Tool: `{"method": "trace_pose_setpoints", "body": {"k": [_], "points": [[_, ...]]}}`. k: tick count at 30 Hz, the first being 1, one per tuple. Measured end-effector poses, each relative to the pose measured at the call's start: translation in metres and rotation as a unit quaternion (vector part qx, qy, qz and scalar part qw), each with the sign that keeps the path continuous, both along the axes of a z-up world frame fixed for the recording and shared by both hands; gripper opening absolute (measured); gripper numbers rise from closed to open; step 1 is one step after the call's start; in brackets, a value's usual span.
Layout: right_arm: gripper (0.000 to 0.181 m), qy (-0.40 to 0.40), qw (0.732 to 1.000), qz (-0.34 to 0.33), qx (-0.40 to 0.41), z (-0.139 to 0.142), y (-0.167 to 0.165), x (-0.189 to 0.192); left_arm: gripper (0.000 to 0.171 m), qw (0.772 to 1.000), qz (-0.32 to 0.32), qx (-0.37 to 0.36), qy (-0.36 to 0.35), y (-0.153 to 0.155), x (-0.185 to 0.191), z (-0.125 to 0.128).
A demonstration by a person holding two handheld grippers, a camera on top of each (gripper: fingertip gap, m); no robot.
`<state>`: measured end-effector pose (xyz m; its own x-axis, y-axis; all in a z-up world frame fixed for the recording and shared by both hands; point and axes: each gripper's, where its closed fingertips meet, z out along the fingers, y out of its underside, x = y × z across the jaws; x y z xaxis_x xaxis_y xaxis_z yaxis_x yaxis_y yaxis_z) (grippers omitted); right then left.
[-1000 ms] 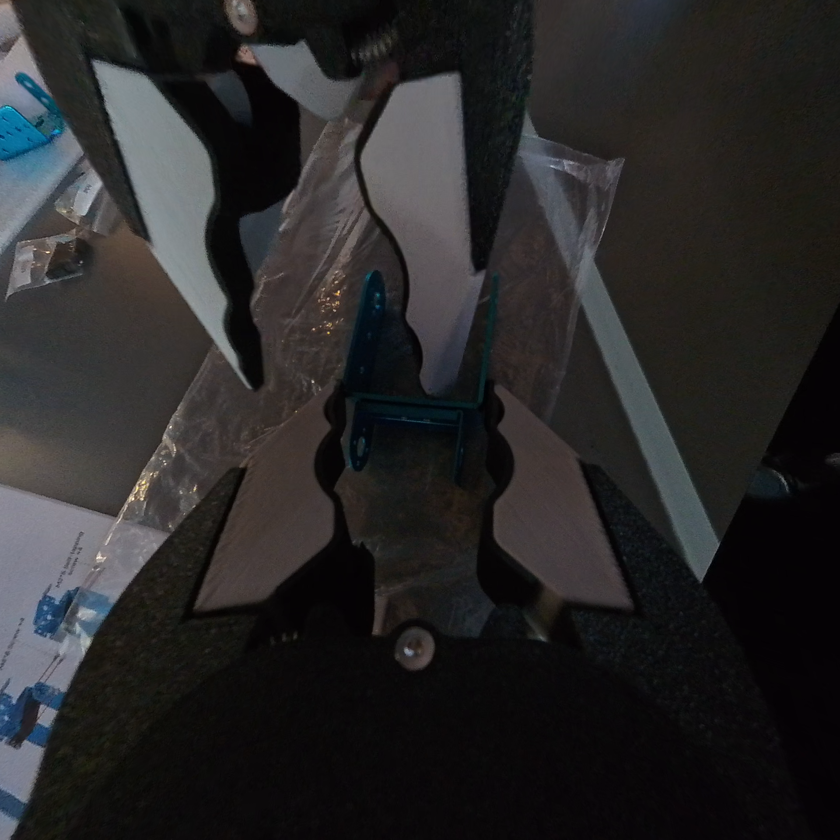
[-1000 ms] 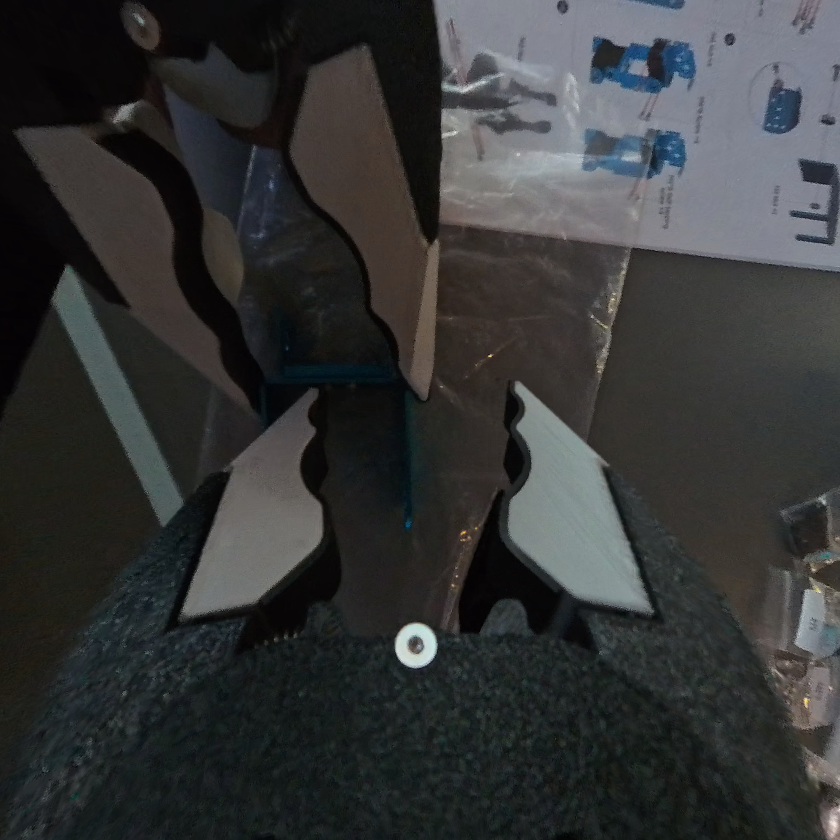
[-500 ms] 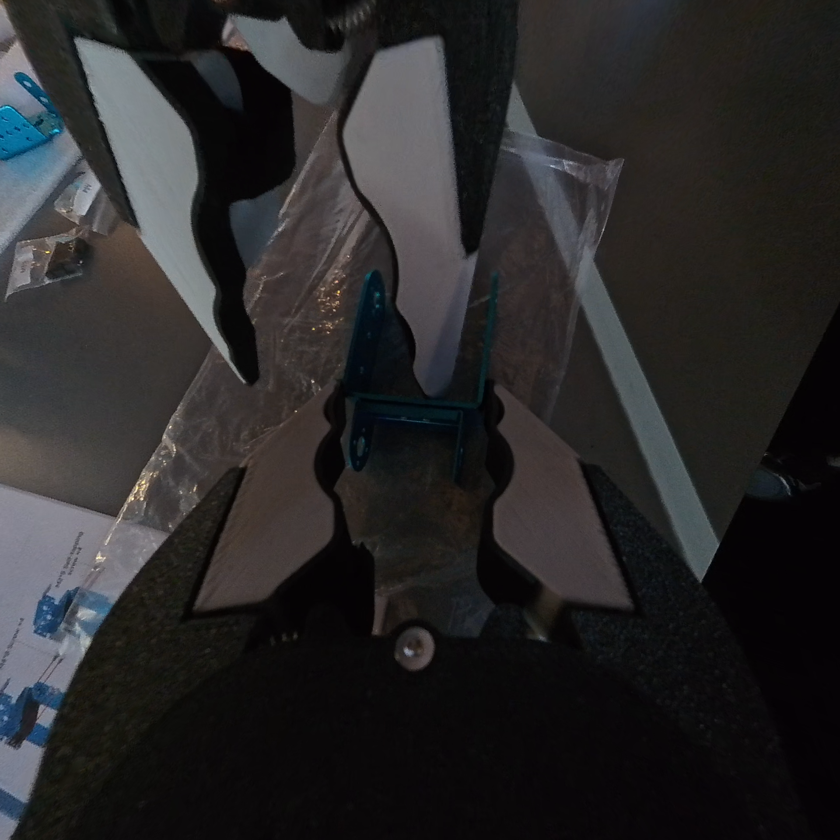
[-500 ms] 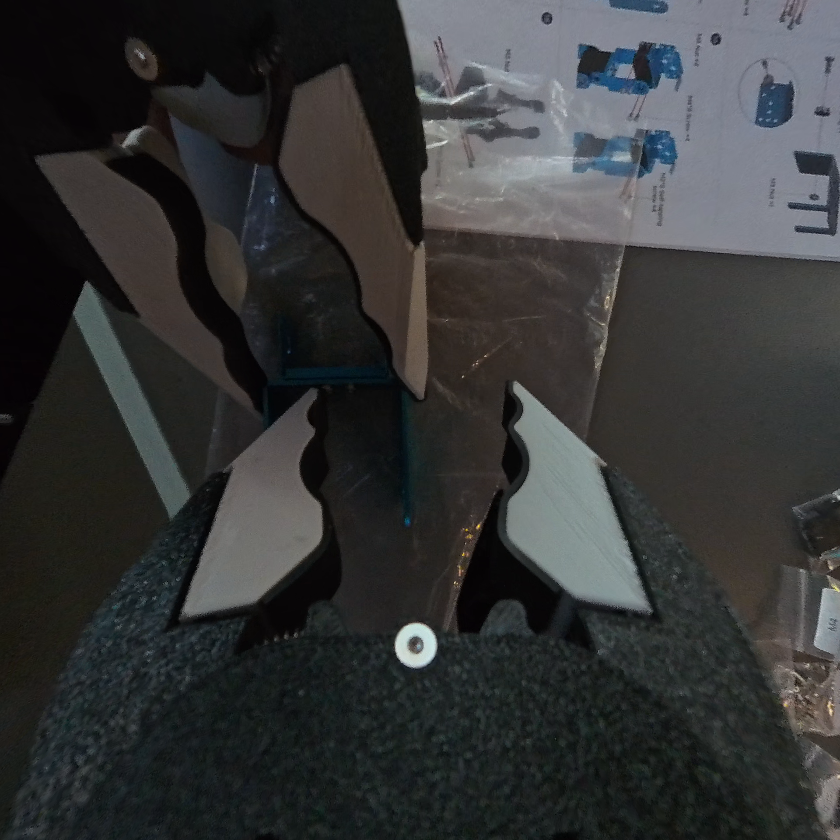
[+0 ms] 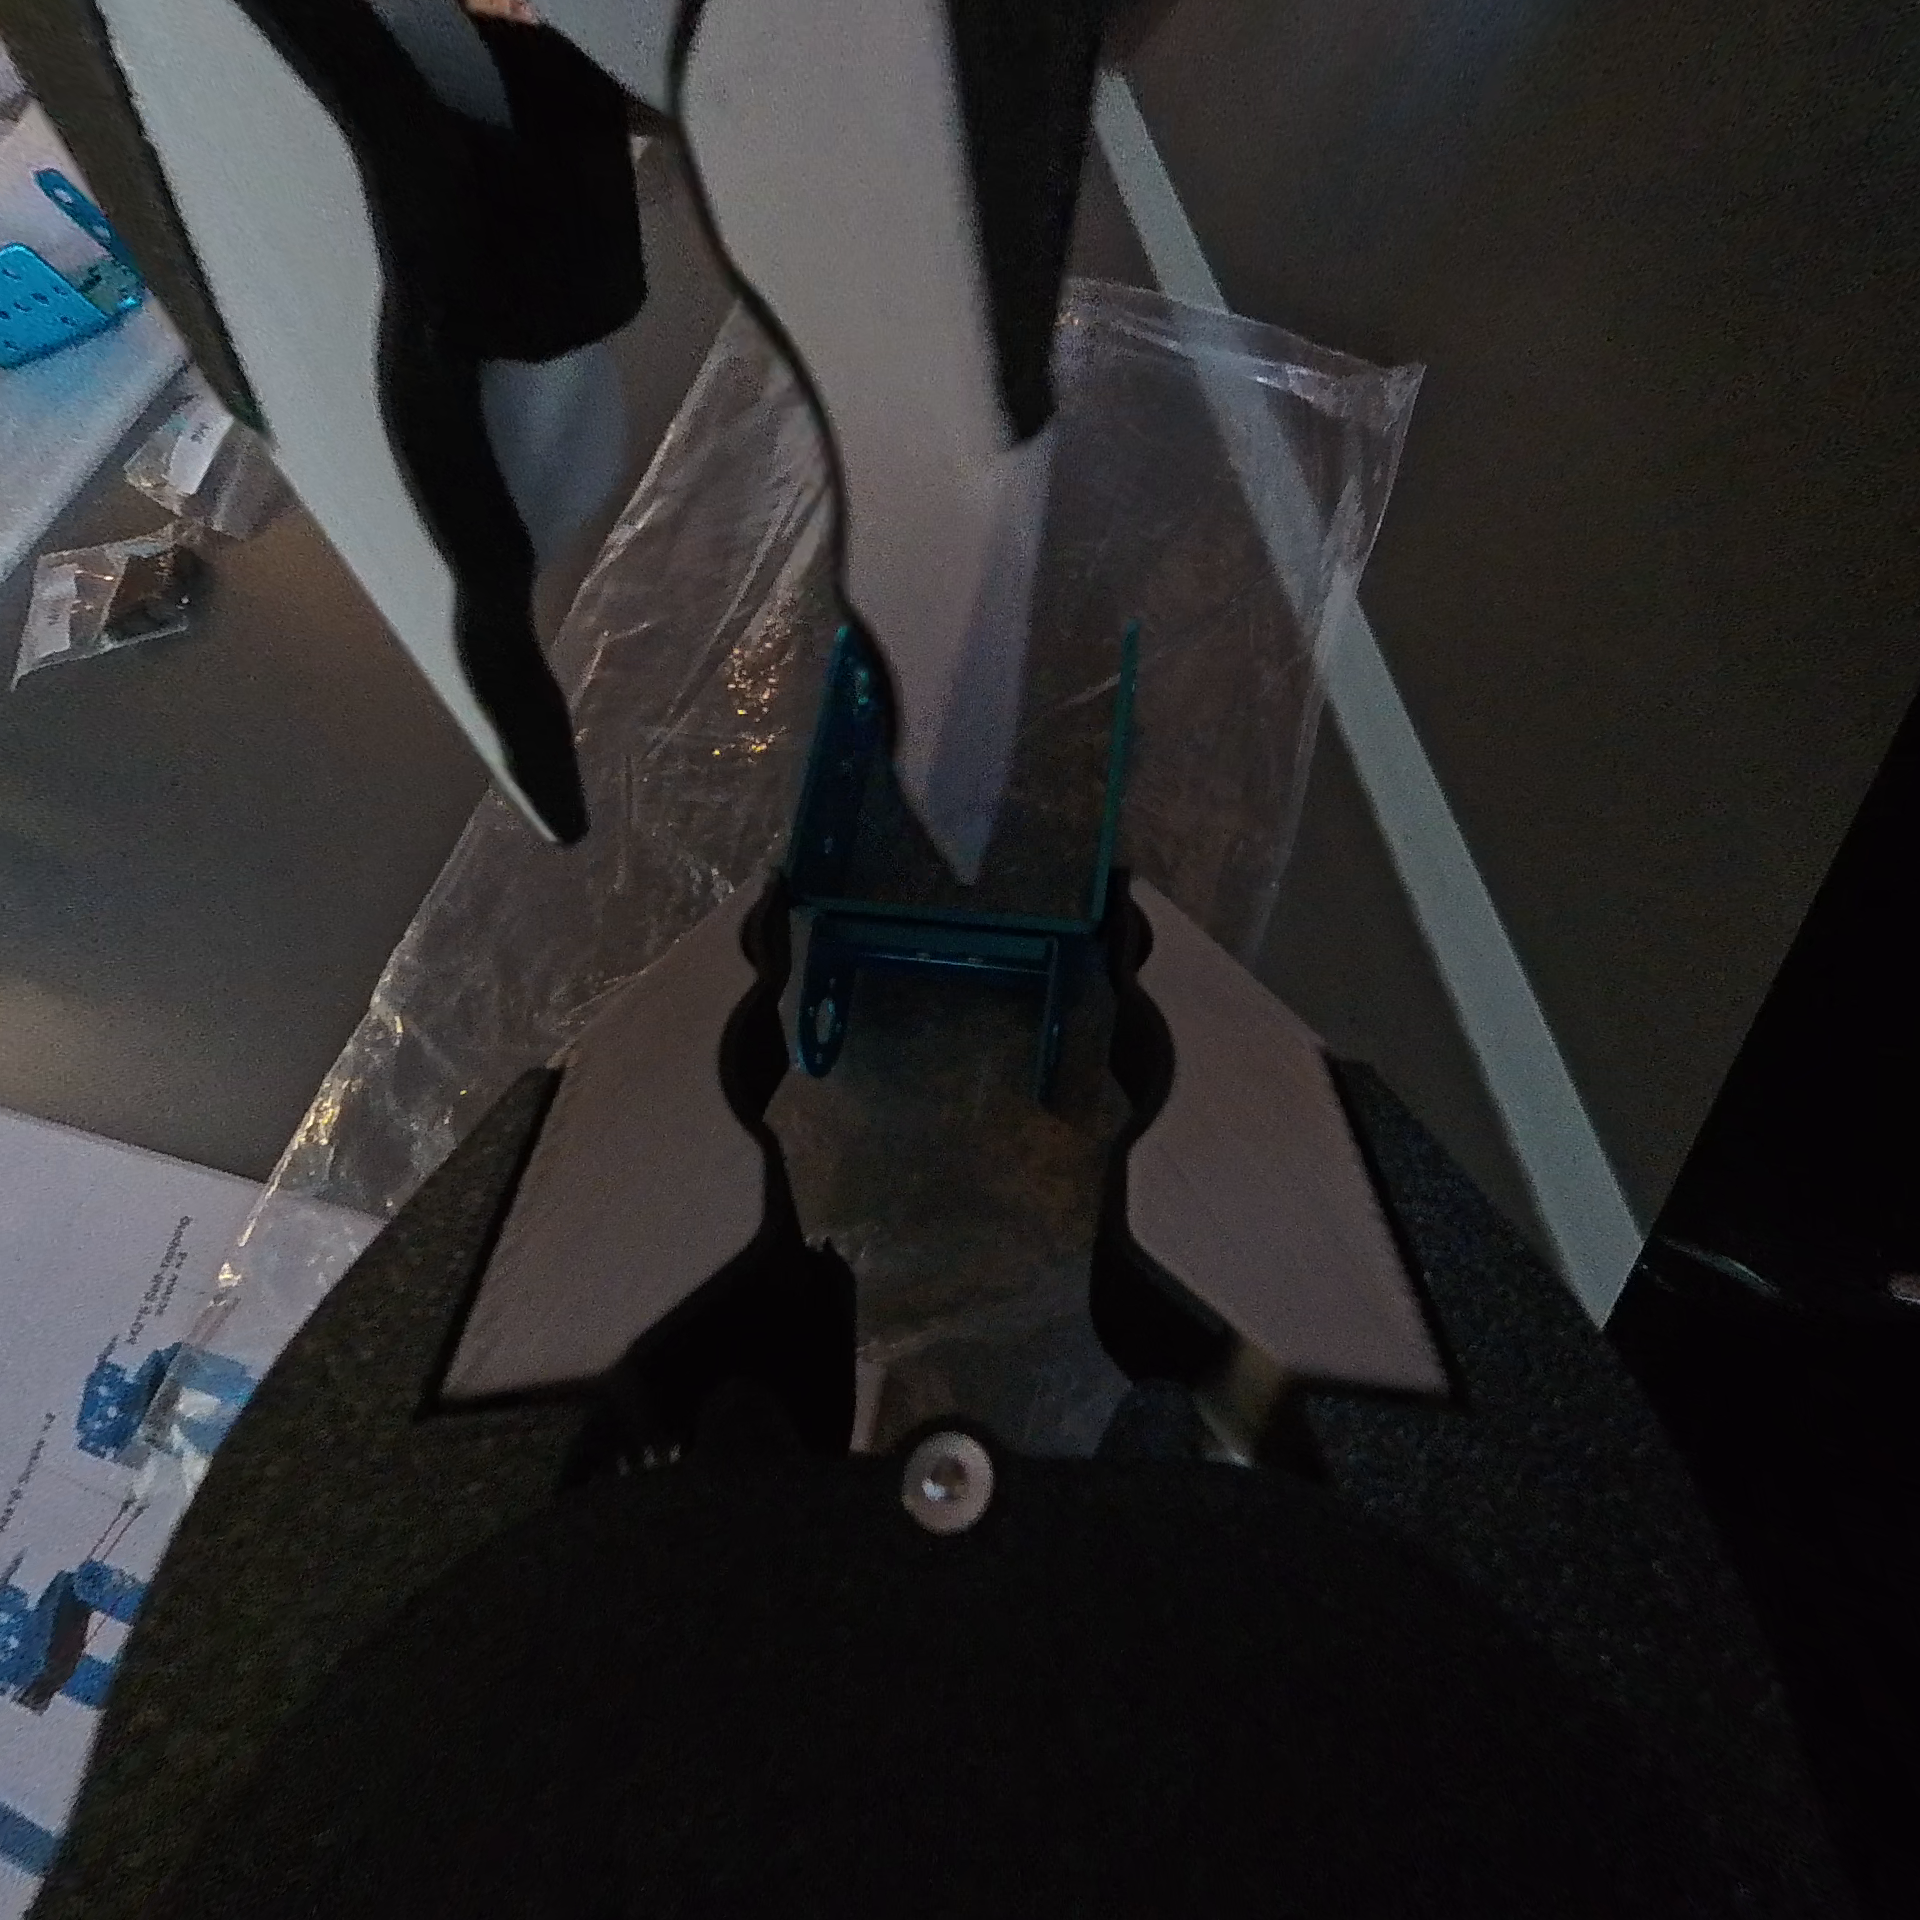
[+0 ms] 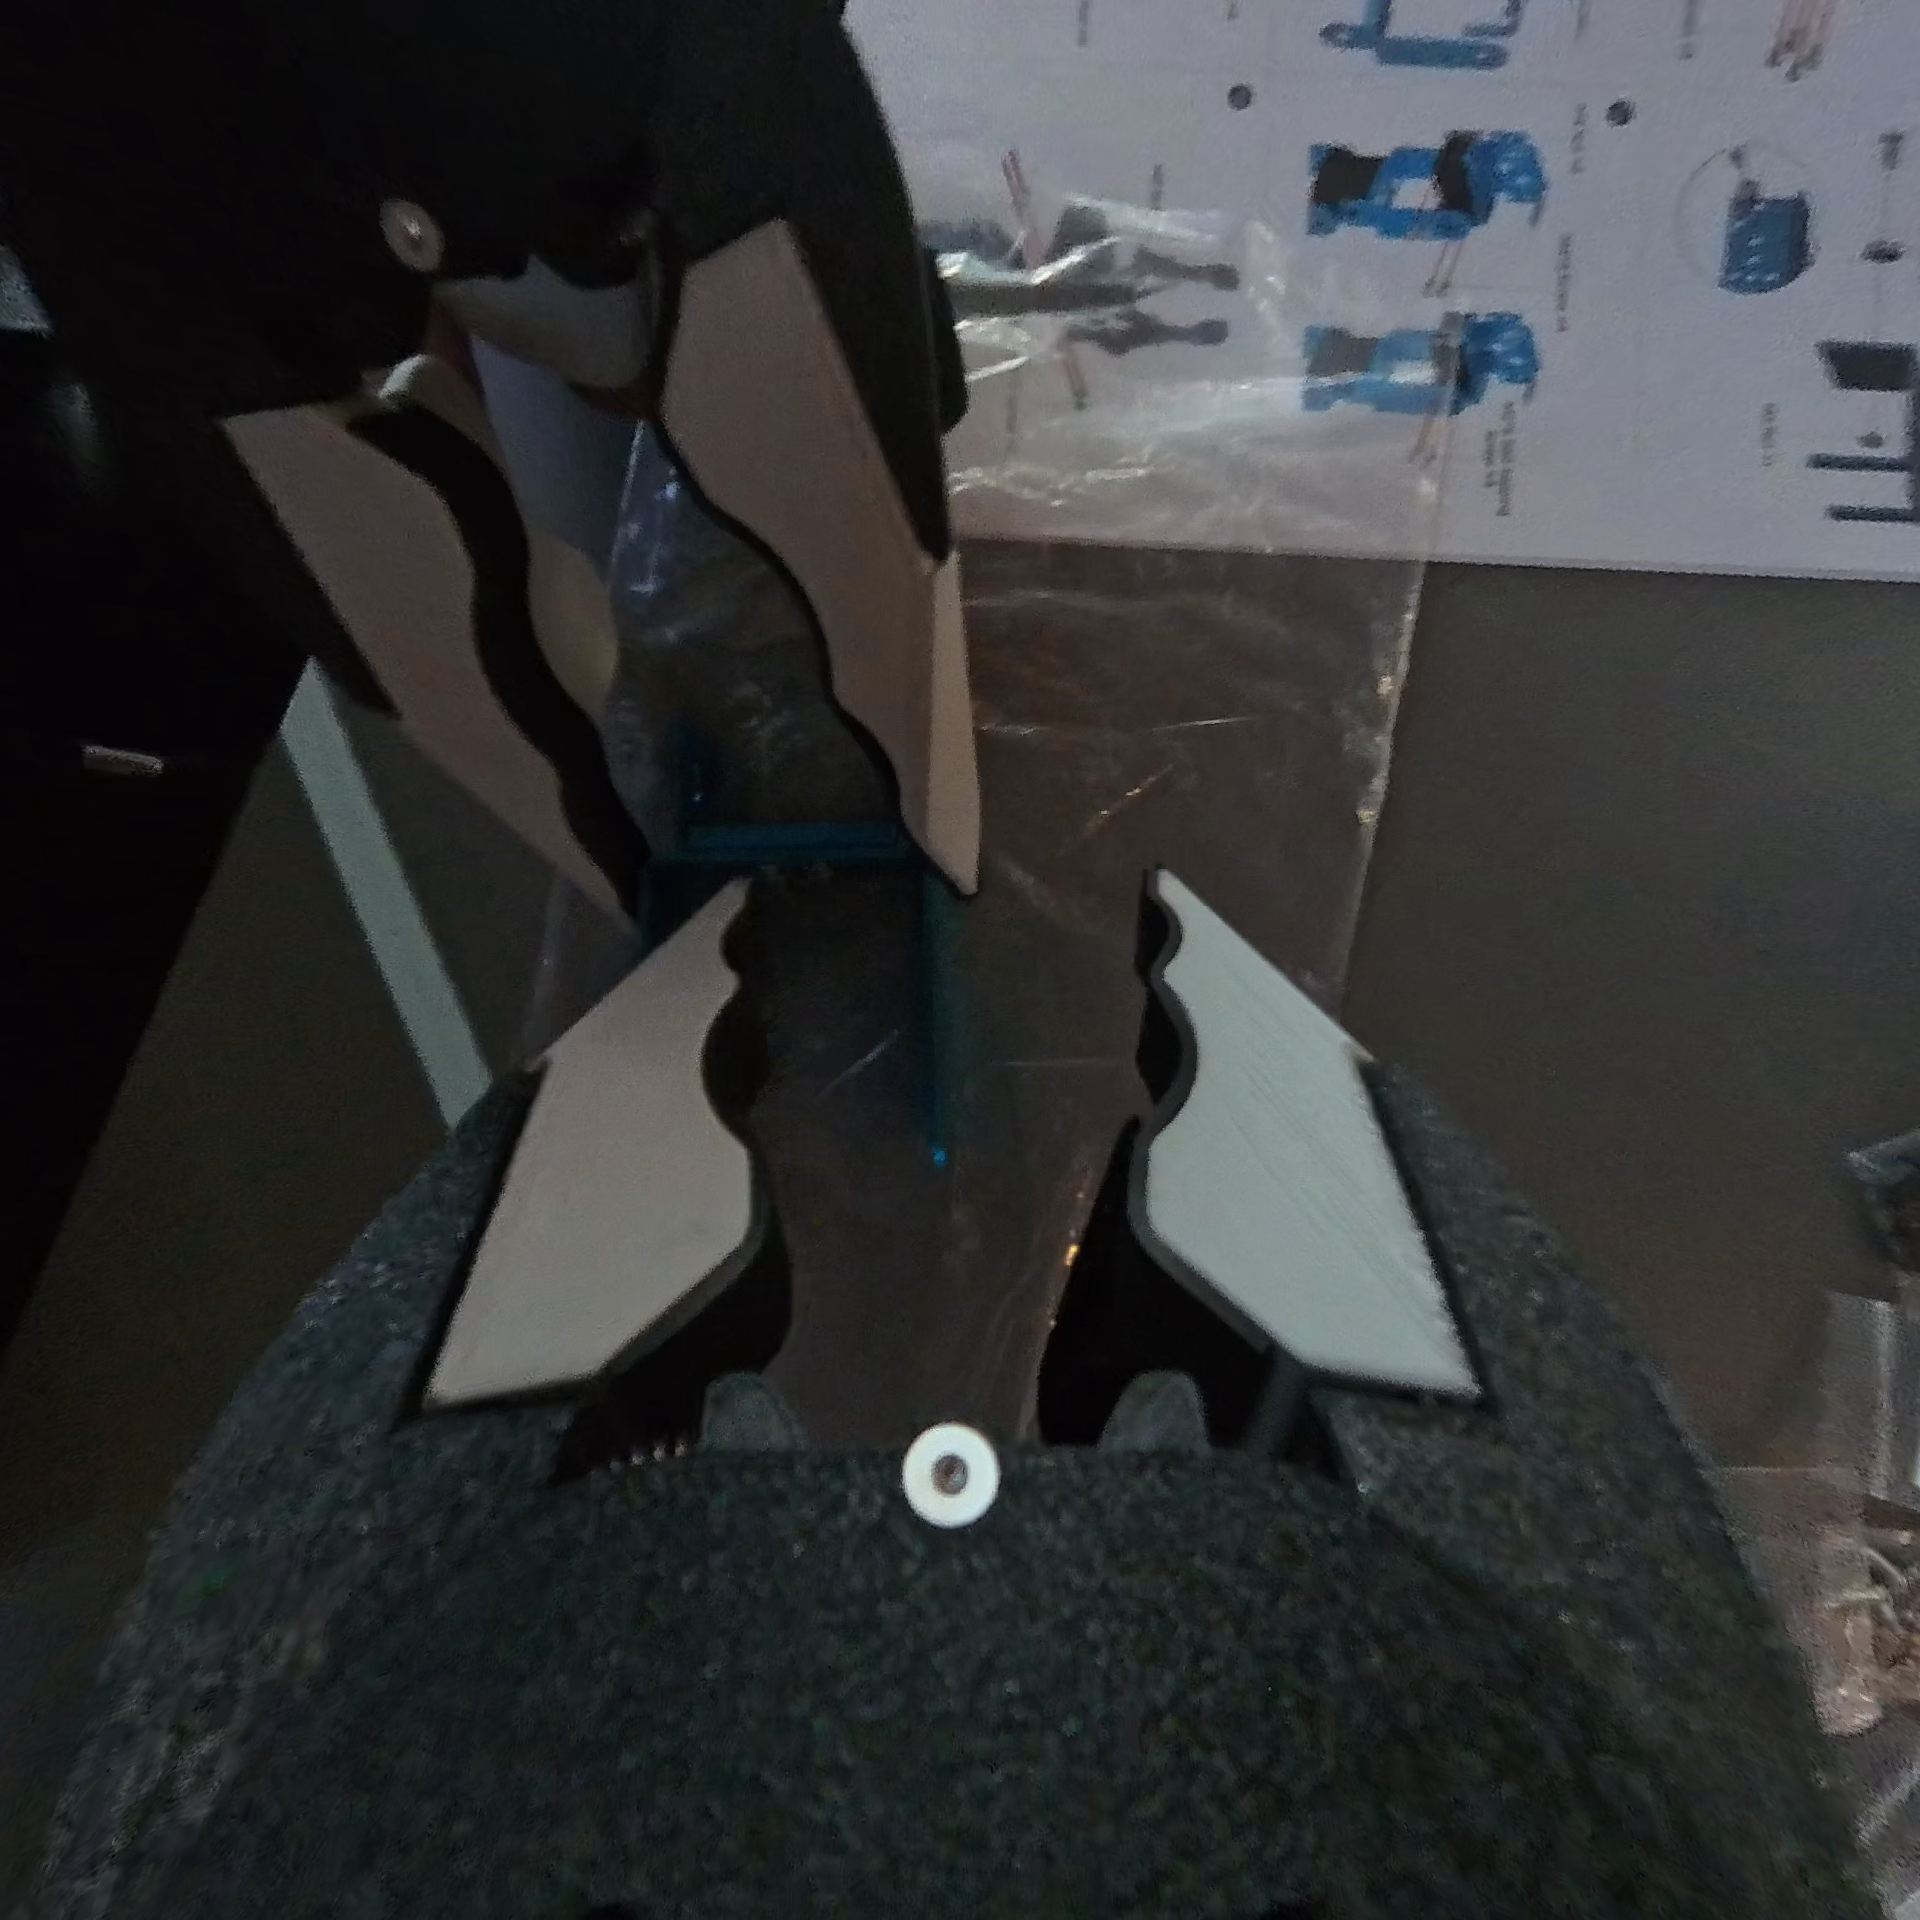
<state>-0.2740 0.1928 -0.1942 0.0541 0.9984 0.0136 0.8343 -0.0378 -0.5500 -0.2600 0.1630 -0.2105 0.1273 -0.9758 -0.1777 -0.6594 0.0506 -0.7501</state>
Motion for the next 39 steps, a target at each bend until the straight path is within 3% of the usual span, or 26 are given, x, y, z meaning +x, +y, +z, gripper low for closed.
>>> {"method": "trace_pose_setpoints", "body": {"k": [4,8,11,27,29,30,32,39], "points": [[0.076,-0.031,0.999,0.011,0.031,-0.017,-0.003,-0.004,0.062,1.000,0.000,0.000,0.000,0.000,0.000,0.000],[0.081,-0.011,1.000,-0.008,0.014,-0.010,0.005,-0.003,0.062,1.000,0.000,0.001,0.000,0.000,0.000,0.000],[0.071,-0.002,1.000,-0.004,0.009,-0.005,0.003,-0.002,0.061,1.000,0.000,0.000,0.000,0.000,0.000,0.000],[0.082,-0.027,0.999,0.007,0.021,-0.015,-0.003,-0.005,0.062,1.000,-0.001,-0.001,0.000,0.000,0.000,0.000],[0.081,-0.014,1.000,-0.005,0.027,-0.007,0.003,-0.003,0.062,1.000,-0.001,-0.001,0.000,0.000,0.000,0.000],[0.071,-0.002,1.000,-0.010,0.019,0.000,0.005,-0.002,0.062,1.000,-0.001,0.000,0.000,0.000,0.000,0.000],[0.075,0.004,1.000,-0.009,0.012,0.007,0.005,0.002,0.062,1.000,-0.001,0.000,0.000,0.000,0.000,0.000],[0.077,-0.024,0.999,-0.001,0.029,-0.013,0.002,-0.002,0.062,1.000,-0.001,0.000,0.000,0.000,0.000,0.000]]}}
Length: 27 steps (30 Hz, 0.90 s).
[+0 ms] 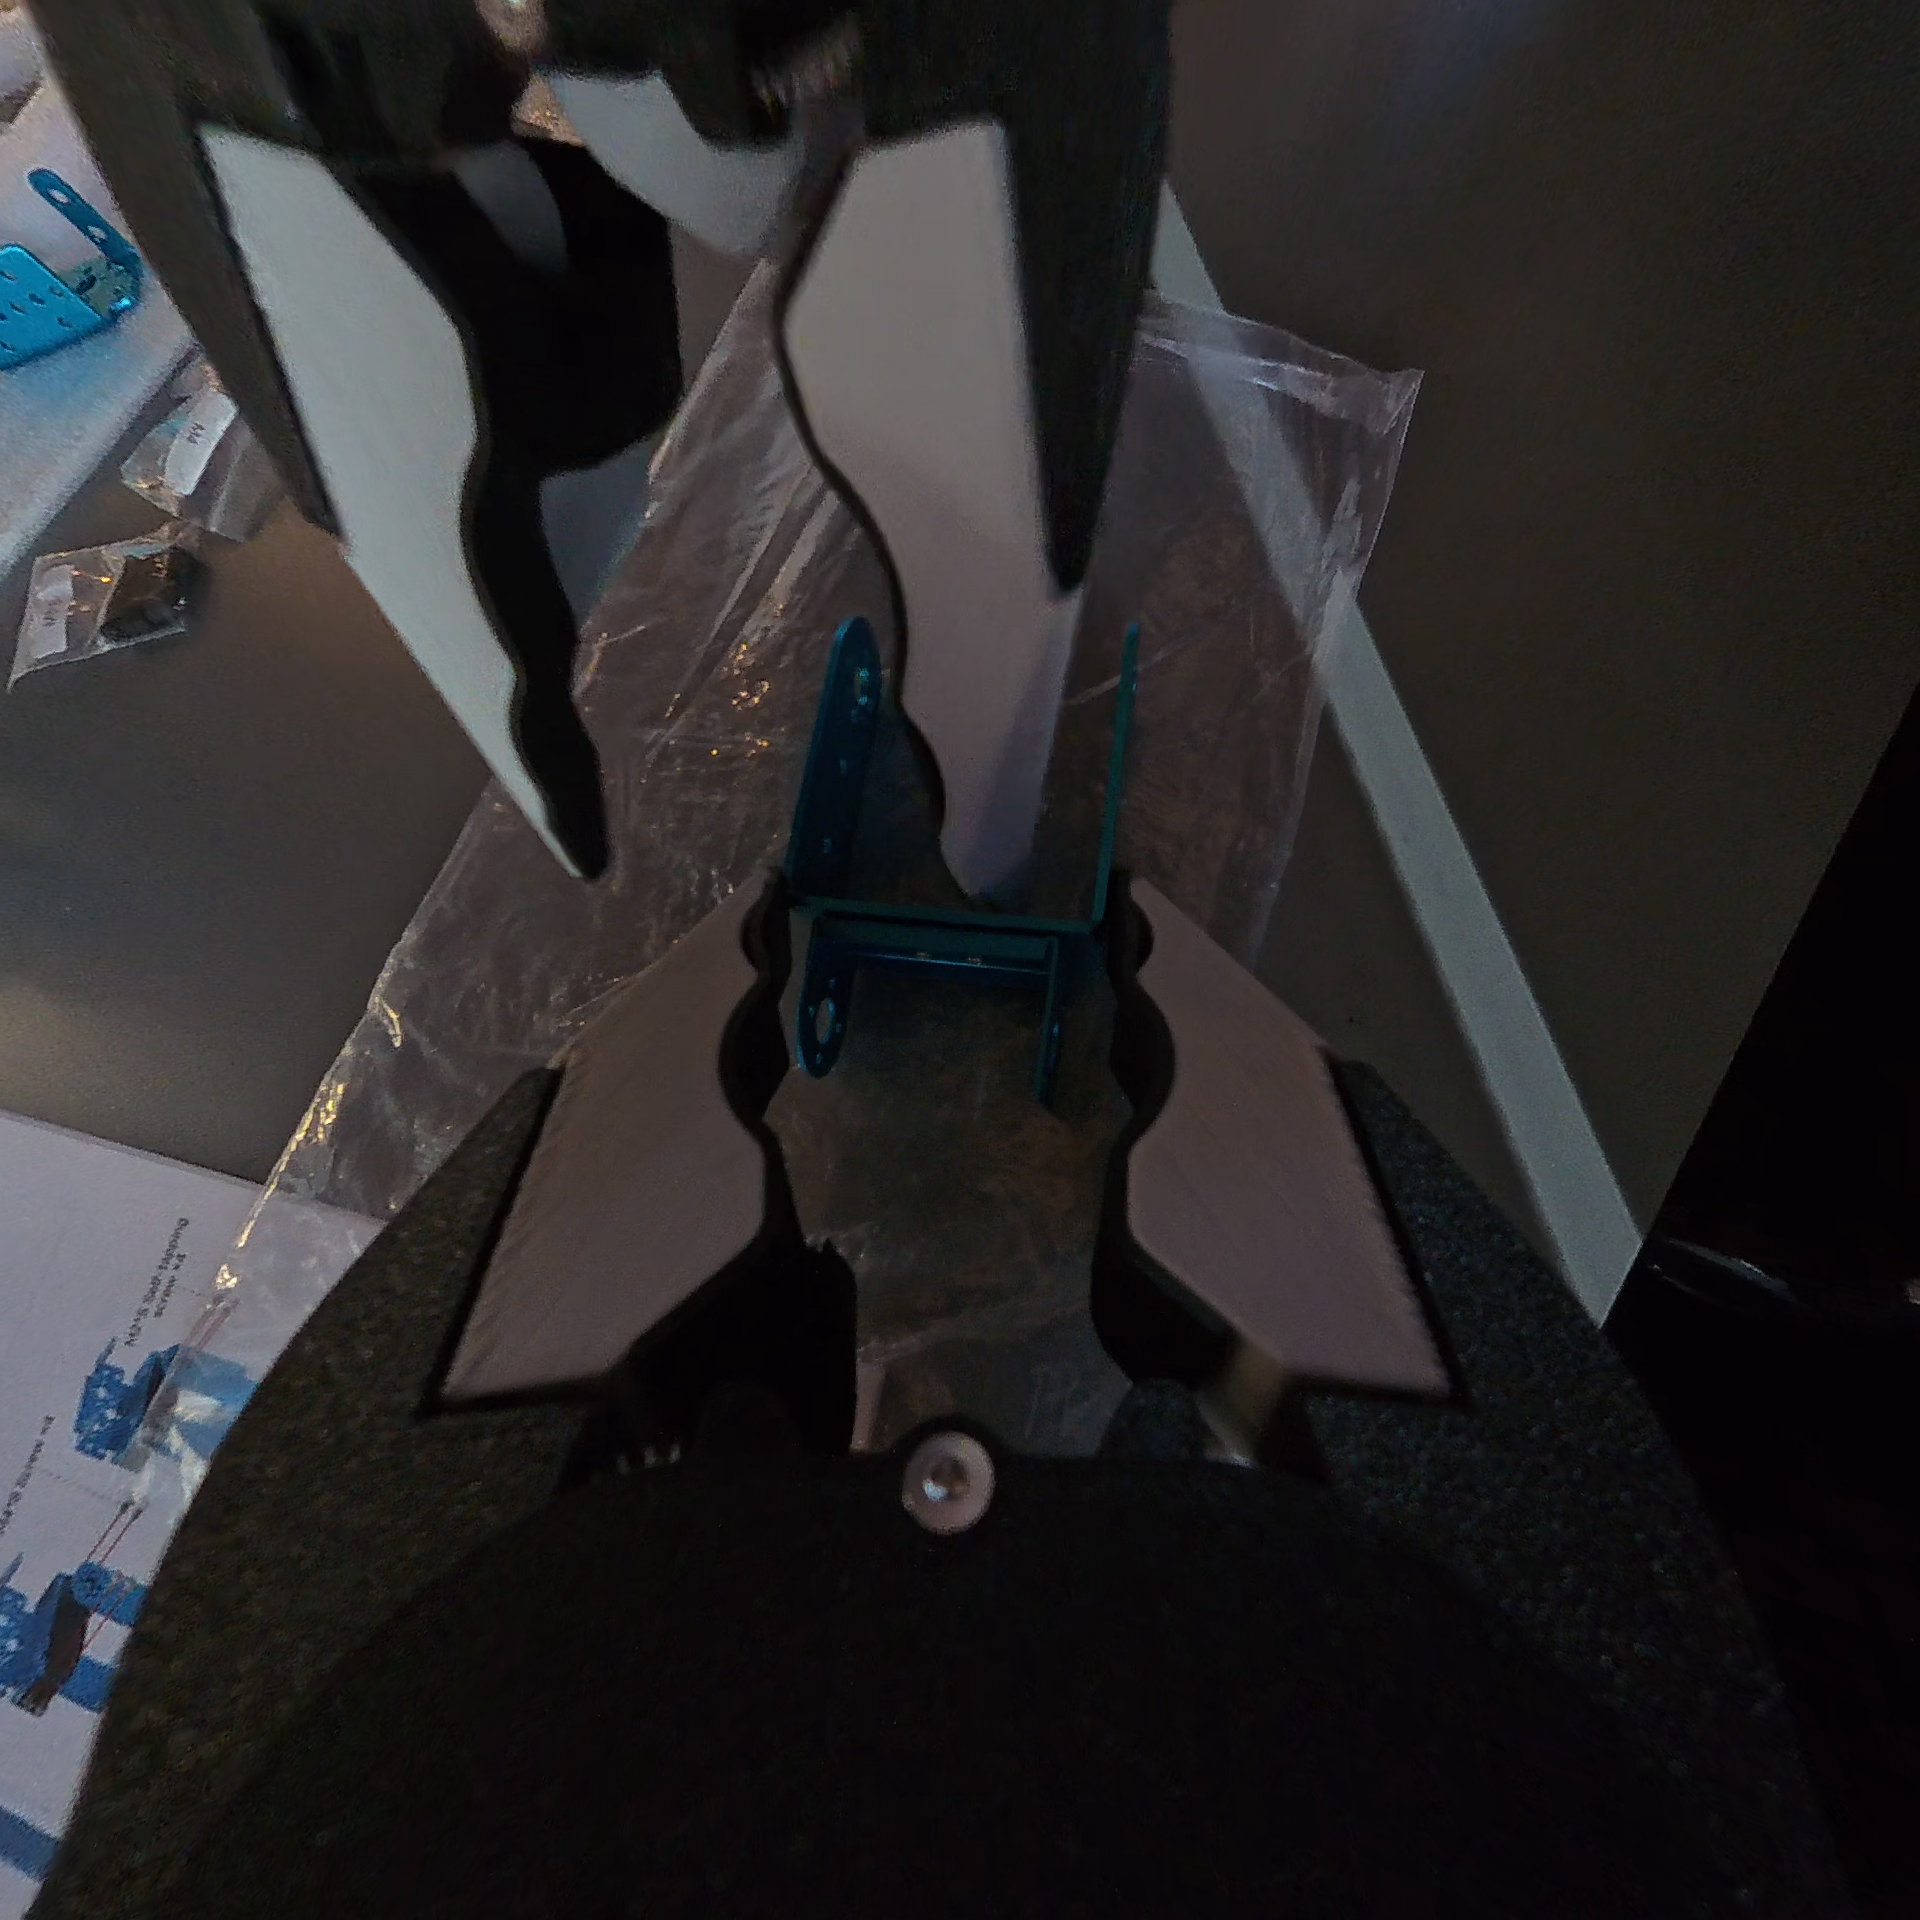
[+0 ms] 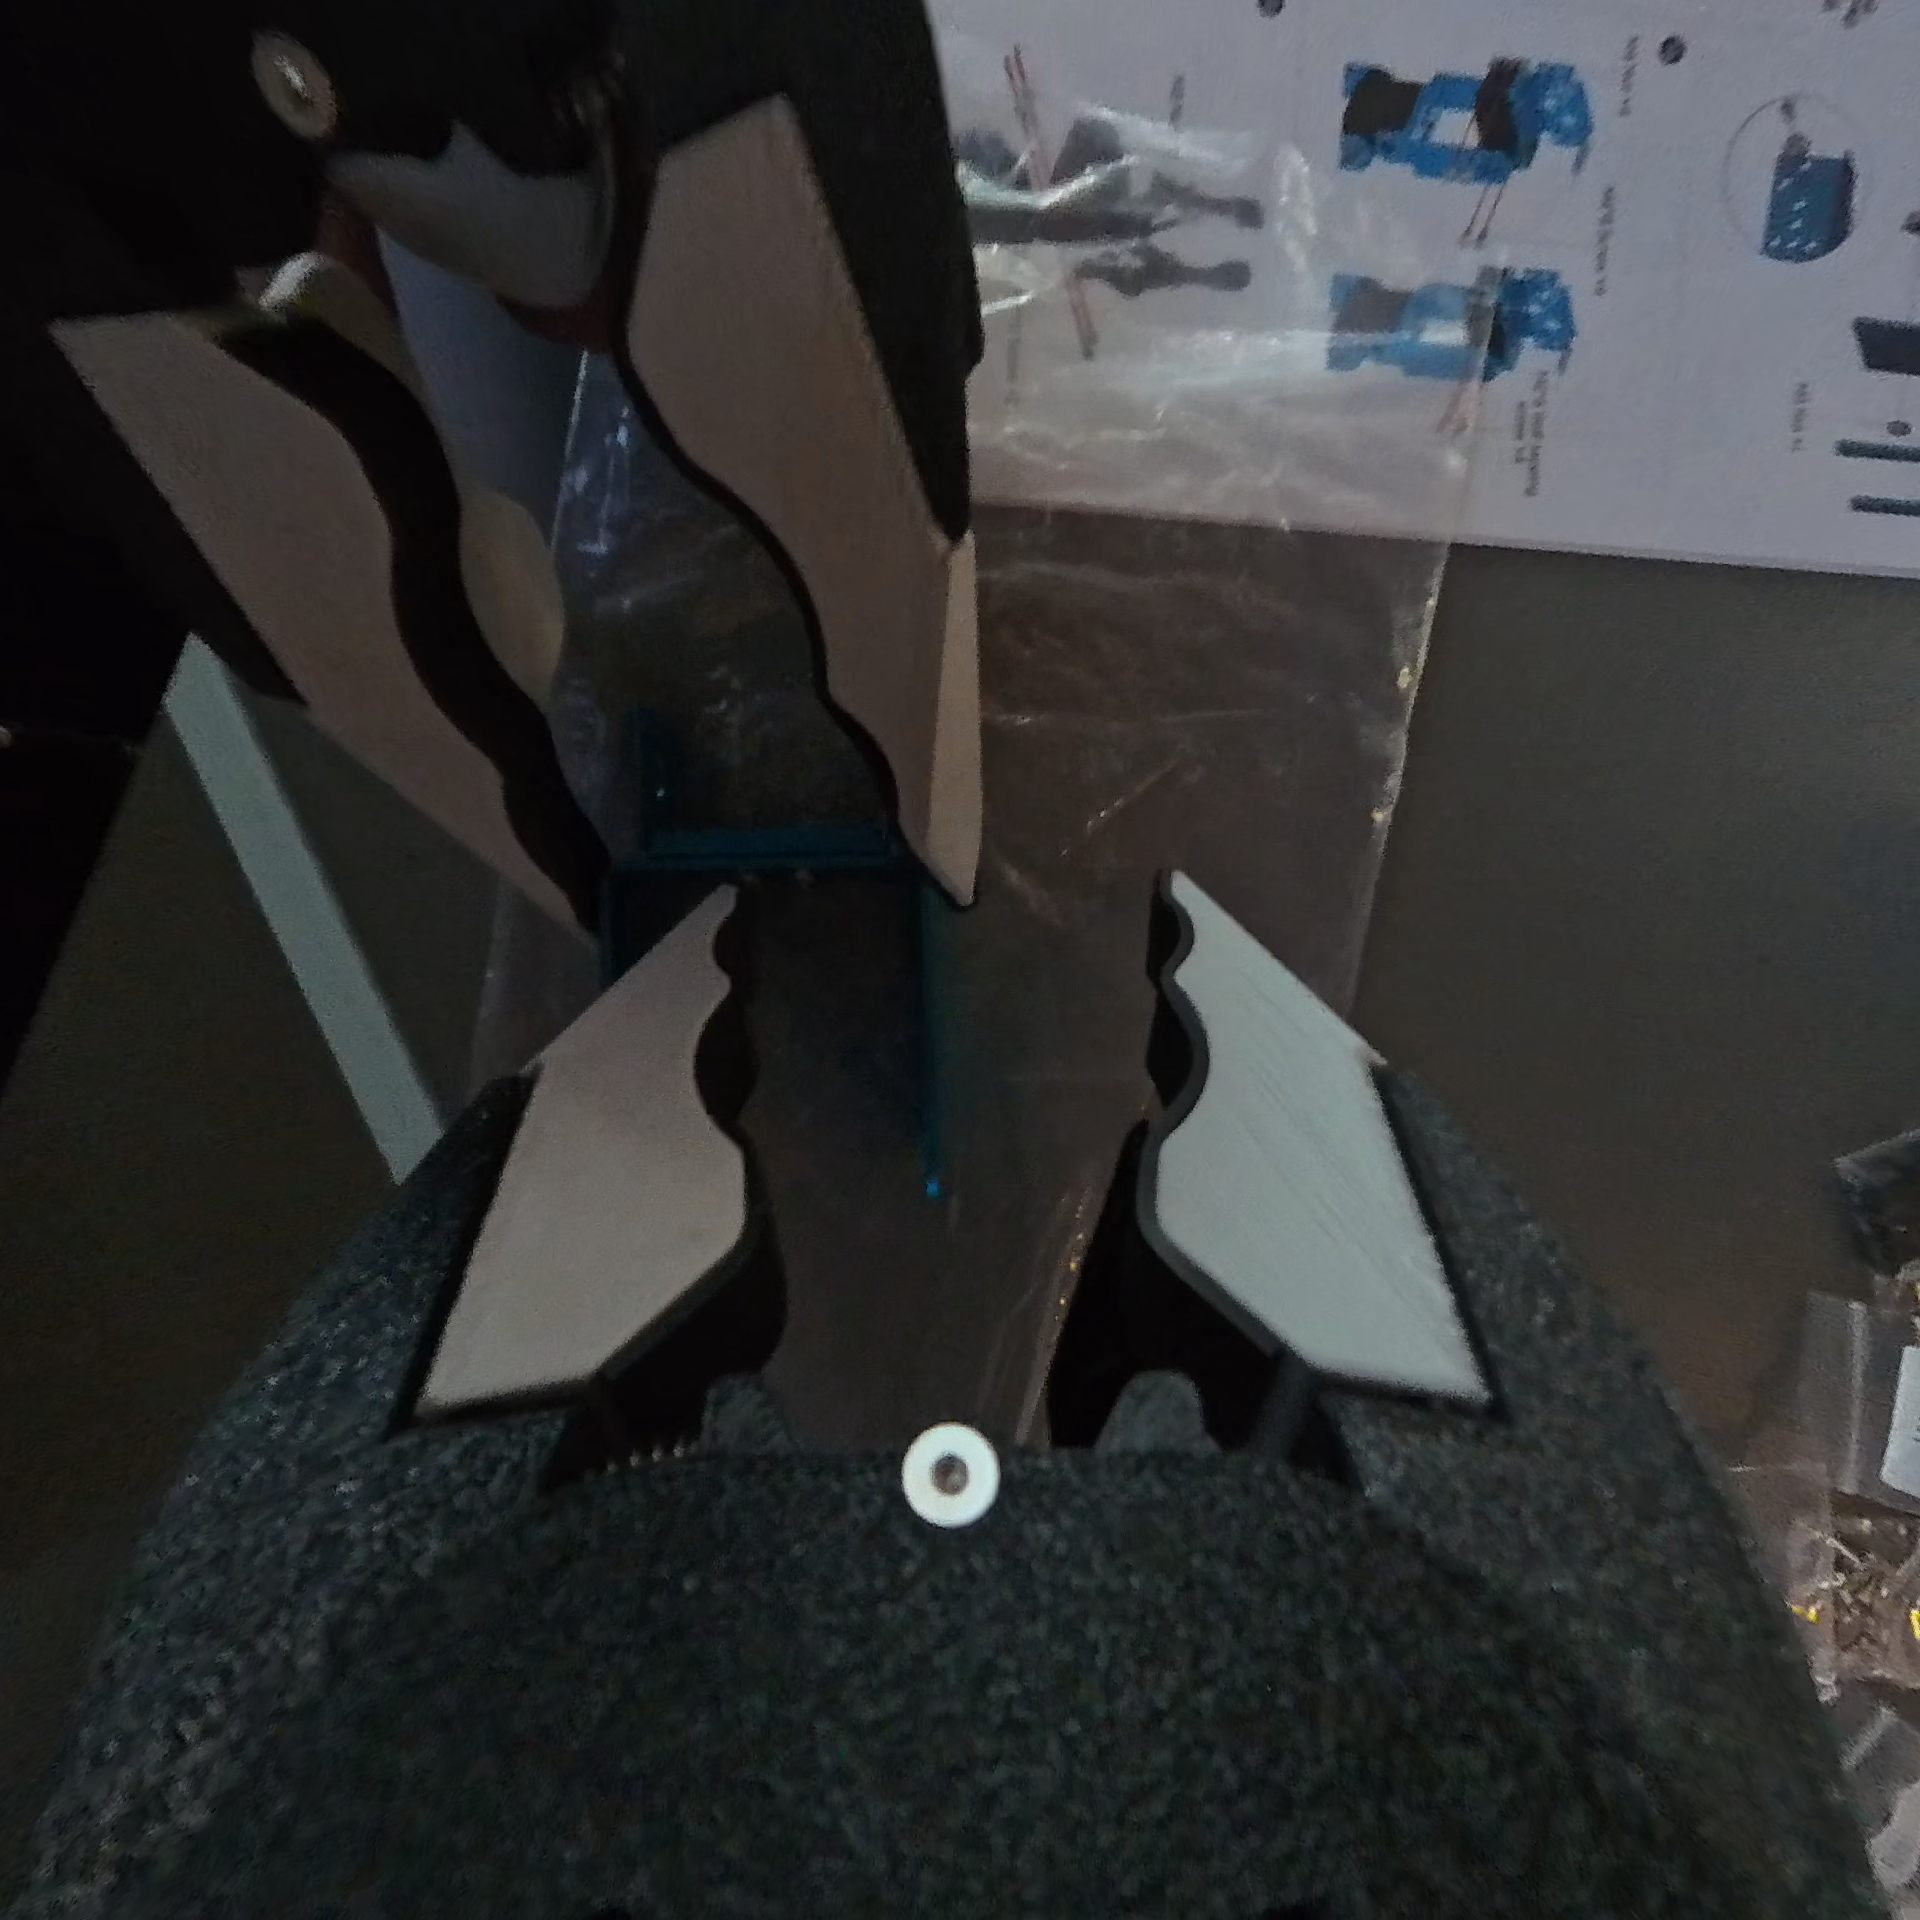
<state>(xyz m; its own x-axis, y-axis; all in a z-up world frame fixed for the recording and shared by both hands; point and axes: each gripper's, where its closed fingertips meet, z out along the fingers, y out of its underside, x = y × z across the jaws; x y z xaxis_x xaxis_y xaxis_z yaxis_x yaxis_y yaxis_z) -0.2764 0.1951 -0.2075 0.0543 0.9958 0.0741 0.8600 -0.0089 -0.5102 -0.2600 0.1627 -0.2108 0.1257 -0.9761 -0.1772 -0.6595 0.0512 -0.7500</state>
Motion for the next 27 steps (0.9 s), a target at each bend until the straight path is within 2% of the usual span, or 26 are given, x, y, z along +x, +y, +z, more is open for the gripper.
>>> {"method": "trace_pose_setpoints", "body": {"k": [2,4,6,9,12,13,14,17,23,27], "points": [[0.080,0.007,1.000,-0.010,-0.004,0.005,0.004,0.001,0.062,1.000,0.001,0.000,0.000,0.000,0.000,0.000],[0.069,0.023,1.000,-0.013,-0.007,0.011,0.005,0.001,0.062,1.000,0.001,0.000,0.000,0.000,0.000,0.000],[0.075,0.022,0.999,0.000,-0.030,0.011,-0.003,0.000,0.062,1.000,0.001,0.000,0.000,0.000,0.000,0.000],[0.076,-0.006,1.000,0.005,0.008,0.000,-0.002,0.001,0.062,1.000,0.001,-0.001,0.000,0.000,0.000,0.000],[0.078,0.002,1.000,-0.008,-0.004,0.002,0.002,0.001,0.062,1.000,0.001,-0.001,0.000,0.000,0.000,0.000],[0.077,0.009,1.000,-0.014,-0.012,0.006,0.004,0.002,0.062,1.000,0.001,-0.001,0.000,0.000,0.000,0.000],[0.064,0.018,1.000,-0.022,-0.008,0.010,0.007,0.003,0.061,1.000,0.001,0.000,0.000,0.000,0.000,0.000],[0.064,0.041,0.999,-0.019,-0.024,0.020,0.000,0.002,0.062,1.000,0.001,-0.001,0.000,0.000,0.000,0.000],[0.052,0.064,0.995,-0.056,0.048,0.017,-0.001,0.012,0.061,1.000,-0.002,-0.001,0.000,-0.001,0.000,0.001],[0.059,0.050,0.997,-0.047,0.044,0.014,-0.012,0.009,0.062,1.000,-0.003,-0.001,0.000,-0.002,0.000,0.001]]}}
